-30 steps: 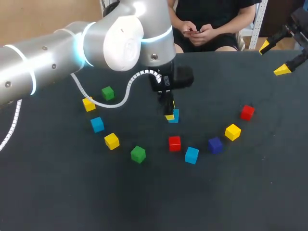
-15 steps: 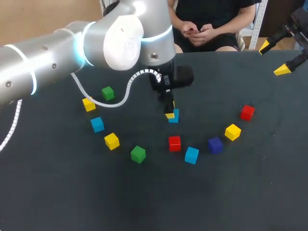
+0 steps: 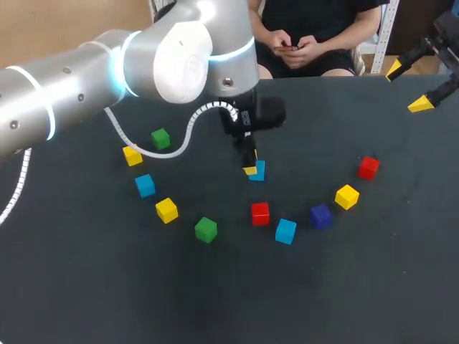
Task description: Place the blue cubes, place green cubes on the blue cubes, place the yellow cubes on the green cubes, then place the red cubes on the yellow cubes, and place purple cube on the red cubes.
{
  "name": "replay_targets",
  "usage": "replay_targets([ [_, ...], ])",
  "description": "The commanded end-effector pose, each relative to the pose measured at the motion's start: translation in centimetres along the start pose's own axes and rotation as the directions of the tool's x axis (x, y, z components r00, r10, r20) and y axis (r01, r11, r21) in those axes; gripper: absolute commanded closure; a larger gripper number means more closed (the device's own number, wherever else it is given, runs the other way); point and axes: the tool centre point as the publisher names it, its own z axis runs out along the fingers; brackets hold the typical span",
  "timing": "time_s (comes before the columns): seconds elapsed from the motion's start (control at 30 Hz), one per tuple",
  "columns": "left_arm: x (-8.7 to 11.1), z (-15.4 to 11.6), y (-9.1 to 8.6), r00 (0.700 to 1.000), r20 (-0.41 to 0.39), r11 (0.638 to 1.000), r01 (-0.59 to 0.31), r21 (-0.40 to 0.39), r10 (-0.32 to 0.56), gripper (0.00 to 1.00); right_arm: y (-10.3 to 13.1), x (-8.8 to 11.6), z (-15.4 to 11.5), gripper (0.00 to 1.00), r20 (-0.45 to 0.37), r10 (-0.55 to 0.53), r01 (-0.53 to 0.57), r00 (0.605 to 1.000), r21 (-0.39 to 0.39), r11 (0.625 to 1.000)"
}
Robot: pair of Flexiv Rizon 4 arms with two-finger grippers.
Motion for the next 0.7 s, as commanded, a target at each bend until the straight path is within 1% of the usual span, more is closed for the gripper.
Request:
replay_targets([
  [0.03,-0.04,-0.07,0.24,1.0,-0.003,1.0,-0.003,0.006,0.004,0.67,-0.03,0.03,-0.01,0.0,0.001,-0.001,0.001,1.0,0.0,1.0],
  [0.17,-0.05,-0.08,0.2,1.0,-0.001,1.0,-0.002,0.007,0.002,0.65,-0.03,0.03,-0.01,0.0,0.001,-0.001,0.001,1.0,0.0,1.0],
  [0.27,-0.02,-0.07,0.16,1.0,-0.002,1.0,-0.001,0.008,0.001,0.59,-0.03,0.03,-0.01,0.0,0.001,-0.001,0.001,1.0,0.0,1.0],
  [0.3,-0.01,-0.06,0.14,1.0,-0.002,1.0,-0.001,0.009,0.001,0.58,-0.03,0.03,-0.01,0.0,0.001,-0.001,0.001,1.0,0.0,1.0],
  [0.37,0.02,-0.05,0.12,1.0,-0.003,1.0,0.0,0.01,0.0,0.62,-0.03,0.03,-0.01,0.0,0.001,-0.001,0.001,1.0,0.0,1.0],
  [0.43,0.04,-0.05,0.1,1.0,-0.004,1.0,-0.001,0.01,0.001,0.62,-0.03,0.03,-0.01,0.0,0.001,-0.001,0.001,1.0,0.0,1.0],
  [0.5,0.06,-0.02,0.07,1.0,-0.003,1.0,0.001,0.011,-0.001,0.58,-0.03,0.03,-0.01,0.0,0.001,-0.001,0.001,1.0,0.0,1.0],
  [0.6,0.07,0.01,0.05,1.0,-0.003,1.0,0.001,0.011,-0.001,0.59,-0.03,0.03,-0.01,0.0,0.001,-0.001,0.001,1.0,0.0,1.0],
  [0.63,0.07,0.02,0.04,1.0,-0.003,1.0,0.001,0.011,-0.001,0.58,-0.03,0.03,-0.01,0.0,0.001,-0.001,0.001,1.0,0.0,1.0],
  [0.7,0.07,0.03,0.03,1.0,-0.002,1.0,0.0,0.012,0.0,0.48,-0.03,0.03,-0.01,0.0,0.001,-0.001,0.001,1.0,0.0,1.0],
])
